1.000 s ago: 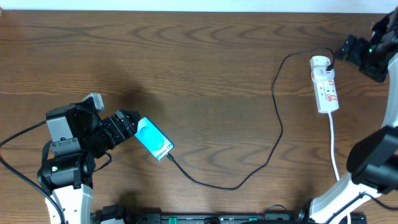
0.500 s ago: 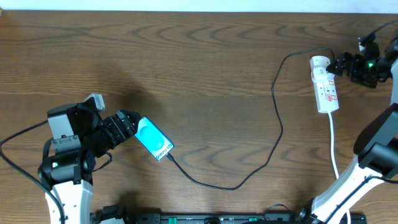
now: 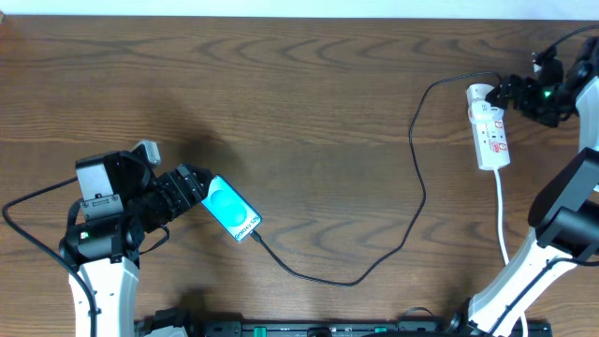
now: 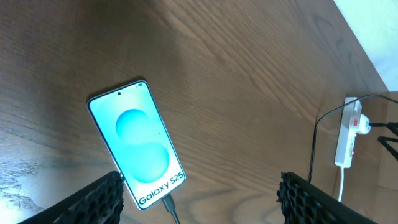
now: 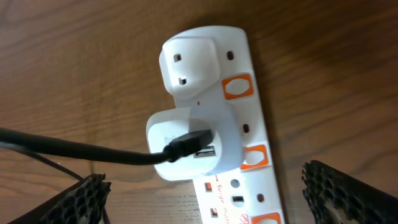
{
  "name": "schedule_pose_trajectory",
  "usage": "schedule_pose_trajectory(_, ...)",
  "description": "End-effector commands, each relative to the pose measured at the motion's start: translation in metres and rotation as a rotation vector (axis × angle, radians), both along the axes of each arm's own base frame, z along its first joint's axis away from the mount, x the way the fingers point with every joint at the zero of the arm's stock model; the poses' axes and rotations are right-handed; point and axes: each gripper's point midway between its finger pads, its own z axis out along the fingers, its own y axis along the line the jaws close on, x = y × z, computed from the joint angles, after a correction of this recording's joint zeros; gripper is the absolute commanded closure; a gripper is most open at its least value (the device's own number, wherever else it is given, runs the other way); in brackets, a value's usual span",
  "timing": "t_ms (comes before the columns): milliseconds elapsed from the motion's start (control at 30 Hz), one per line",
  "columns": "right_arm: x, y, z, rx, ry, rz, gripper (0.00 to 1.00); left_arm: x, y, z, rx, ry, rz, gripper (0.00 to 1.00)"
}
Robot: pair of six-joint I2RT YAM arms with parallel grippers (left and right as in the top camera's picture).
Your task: Plug charger to phone and switch on socket
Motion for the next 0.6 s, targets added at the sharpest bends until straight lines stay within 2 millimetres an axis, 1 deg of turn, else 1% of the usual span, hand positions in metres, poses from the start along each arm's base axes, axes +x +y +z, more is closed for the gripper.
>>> schedule_pose_trajectory(0,-0.003,0.019,-0.023,0.023,0.041,0.03,0.01,0.002,-0.001,0.006,-0.008,-0.011,-0.002,0.2)
schedule_pose_trajectory(267,-0.004,0.033,-0.04,0.038,0.049,0.043,0.01,0.001,-0.001,0.006,-0.009,-0.009,-0.002,0.2)
schedule_pose_trajectory(567,-0.008,0.036,-0.049,0.055,0.067,0.017,0.01,0.001,-0.001,0.006,-0.009,-0.008,-0.002,0.2)
